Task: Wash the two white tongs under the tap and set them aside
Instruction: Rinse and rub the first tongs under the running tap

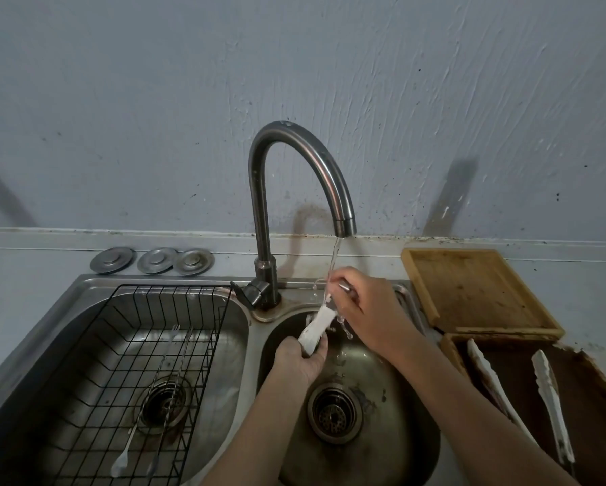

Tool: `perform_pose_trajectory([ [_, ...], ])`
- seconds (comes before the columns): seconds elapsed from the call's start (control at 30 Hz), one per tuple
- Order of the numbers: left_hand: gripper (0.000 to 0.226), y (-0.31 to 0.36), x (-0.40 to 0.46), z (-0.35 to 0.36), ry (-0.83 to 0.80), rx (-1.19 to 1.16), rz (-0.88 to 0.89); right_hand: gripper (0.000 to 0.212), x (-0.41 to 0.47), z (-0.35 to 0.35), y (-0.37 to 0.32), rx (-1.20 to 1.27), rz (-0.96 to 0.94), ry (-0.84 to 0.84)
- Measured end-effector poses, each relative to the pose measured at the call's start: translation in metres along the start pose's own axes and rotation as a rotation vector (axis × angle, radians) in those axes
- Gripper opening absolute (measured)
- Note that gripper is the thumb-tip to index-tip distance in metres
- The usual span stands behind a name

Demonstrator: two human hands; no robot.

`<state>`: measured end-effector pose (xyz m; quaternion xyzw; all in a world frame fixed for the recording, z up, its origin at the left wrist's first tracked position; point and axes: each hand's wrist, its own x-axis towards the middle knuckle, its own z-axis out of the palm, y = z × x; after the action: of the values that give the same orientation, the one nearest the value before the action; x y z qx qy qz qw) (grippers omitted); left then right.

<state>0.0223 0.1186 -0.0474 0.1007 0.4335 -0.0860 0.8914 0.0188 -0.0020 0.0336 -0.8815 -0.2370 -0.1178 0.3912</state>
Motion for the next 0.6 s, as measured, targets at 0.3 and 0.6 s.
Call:
perform_pose_trajectory([
  [0.3,0.022,0.006,-0.008,0.024,-0.005,0.398,0.411,0.056,-0.013,0.026,0.012,-0.872,-0.006,-0.381],
  [0.6,0.035,0.058,-0.022,-0.003,0.050,0.905,0.597,0.061,-0.034,0.063,0.024,0.579,0.689,-0.308],
])
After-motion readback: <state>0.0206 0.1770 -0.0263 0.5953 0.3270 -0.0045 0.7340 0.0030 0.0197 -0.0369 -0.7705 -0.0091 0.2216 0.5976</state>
